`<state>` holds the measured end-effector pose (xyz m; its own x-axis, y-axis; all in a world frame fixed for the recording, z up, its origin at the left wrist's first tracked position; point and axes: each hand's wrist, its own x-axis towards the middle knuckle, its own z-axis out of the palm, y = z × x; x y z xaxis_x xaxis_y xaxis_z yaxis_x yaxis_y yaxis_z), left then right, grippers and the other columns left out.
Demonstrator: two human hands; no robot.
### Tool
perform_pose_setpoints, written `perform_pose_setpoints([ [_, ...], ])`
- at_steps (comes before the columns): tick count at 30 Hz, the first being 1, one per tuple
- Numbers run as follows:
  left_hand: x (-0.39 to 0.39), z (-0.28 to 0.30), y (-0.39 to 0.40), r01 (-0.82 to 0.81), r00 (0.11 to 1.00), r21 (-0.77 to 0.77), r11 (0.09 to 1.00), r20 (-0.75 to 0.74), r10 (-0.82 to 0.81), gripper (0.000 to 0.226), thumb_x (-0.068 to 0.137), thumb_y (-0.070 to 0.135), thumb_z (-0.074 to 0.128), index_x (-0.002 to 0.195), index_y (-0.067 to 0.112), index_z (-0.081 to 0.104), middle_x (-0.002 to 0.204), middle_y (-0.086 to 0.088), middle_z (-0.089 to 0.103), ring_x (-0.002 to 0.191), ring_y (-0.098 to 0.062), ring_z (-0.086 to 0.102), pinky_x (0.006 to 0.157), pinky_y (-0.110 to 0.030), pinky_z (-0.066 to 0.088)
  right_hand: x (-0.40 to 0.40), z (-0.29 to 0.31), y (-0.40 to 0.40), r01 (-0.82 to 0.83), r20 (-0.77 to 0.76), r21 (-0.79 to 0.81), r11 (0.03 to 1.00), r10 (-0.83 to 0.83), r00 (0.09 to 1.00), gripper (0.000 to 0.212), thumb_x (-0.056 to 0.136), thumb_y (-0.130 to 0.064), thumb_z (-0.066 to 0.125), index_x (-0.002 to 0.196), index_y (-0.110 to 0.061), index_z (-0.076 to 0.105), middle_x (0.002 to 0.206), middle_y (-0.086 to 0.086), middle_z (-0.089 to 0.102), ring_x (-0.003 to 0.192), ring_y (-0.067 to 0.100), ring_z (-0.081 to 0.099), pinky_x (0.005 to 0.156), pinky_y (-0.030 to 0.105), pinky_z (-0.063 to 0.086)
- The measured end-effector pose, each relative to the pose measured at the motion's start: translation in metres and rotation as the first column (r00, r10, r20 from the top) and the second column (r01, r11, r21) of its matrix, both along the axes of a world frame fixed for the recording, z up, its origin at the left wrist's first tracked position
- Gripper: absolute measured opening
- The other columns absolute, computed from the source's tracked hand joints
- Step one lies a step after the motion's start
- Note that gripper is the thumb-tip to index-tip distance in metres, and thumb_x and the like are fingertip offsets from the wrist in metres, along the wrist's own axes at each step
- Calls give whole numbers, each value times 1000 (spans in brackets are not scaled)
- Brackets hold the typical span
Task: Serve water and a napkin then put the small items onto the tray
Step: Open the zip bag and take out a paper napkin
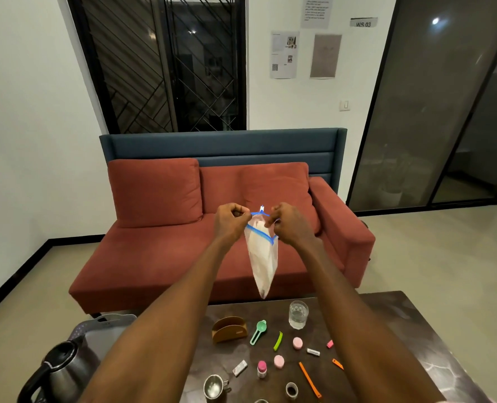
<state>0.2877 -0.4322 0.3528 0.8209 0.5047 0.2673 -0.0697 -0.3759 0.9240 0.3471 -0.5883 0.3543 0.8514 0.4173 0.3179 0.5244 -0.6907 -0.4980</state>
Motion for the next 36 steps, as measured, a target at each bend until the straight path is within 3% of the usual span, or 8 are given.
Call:
perform_pose_setpoints([
  [3,-1,-3,-4,50,998,47,998,31,-51,7,71,12,65,76,18,66,68,2,65,65,-19,64,64,-43,59,-5,3,2,43,-54,-224,974,-57,997,26,87,-12,57,109,-19,68,119,7,62,108,27,60,89,40,50],
  [5,0,-4,-9,60,996,67,996,55,-64,9,74,8,63,78,17,65,70,2,65,66,-17,63,64,-40,58,-6,3,3,72,-59,-272,959,-91,994,30,87,-18,54,116,-17,63,120,10,63,109,32,60,88,40,47],
  [10,-1,0,-14,46,989,84,995,134,-57,13,80,-2,61,85,10,61,75,1,61,66,-8,54,61,-25,50,-13,-2,3,-5,-14,-269,963,2,1000,44,85,-9,55,120,-33,67,122,1,61,111,25,59,89,38,45],
  [14,1,-2,-12,58,988,75,995,139,-68,25,74,-9,54,87,12,59,75,0,61,67,-10,55,66,-33,52,-17,0,7,-11,17,-326,945,18,1000,47,83,-9,53,114,-38,70,117,3,56,115,26,55,96,40,41],
  [19,1,-6,-8,74,986,74,995,146,-84,31,72,-10,55,82,19,55,75,-4,62,67,-15,56,67,-43,54,-16,-1,12,81,-59,-383,920,-112,992,32,86,-19,50,115,-10,60,126,11,58,120,33,52,105,49,32],
  [26,-3,2,-12,109,978,111,988,169,-126,26,74,-4,62,84,18,54,83,-7,62,74,-15,57,69,-49,57,-8,-11,25,162,-53,-279,946,-184,982,49,87,-59,51,96,-14,70,105,6,69,106,29,61,110,59,27],
  [31,-1,2,-7,89,977,118,989,183,-110,21,74,-1,65,83,15,54,79,0,60,70,-13,55,63,-51,57,-1,-18,36,185,-91,-143,972,-199,976,32,85,-44,56,91,-21,76,97,1,71,106,26,61,114,55,24],
  [36,-3,-2,1,-12,991,87,996,132,1,21,74,-4,60,82,15,54,73,1,59,65,-12,53,65,-41,52,-10,-14,49,151,-224,124,981,-120,967,23,72,-37,64,72,-16,74,65,-6,66,80,19,63,90,38,37],
])
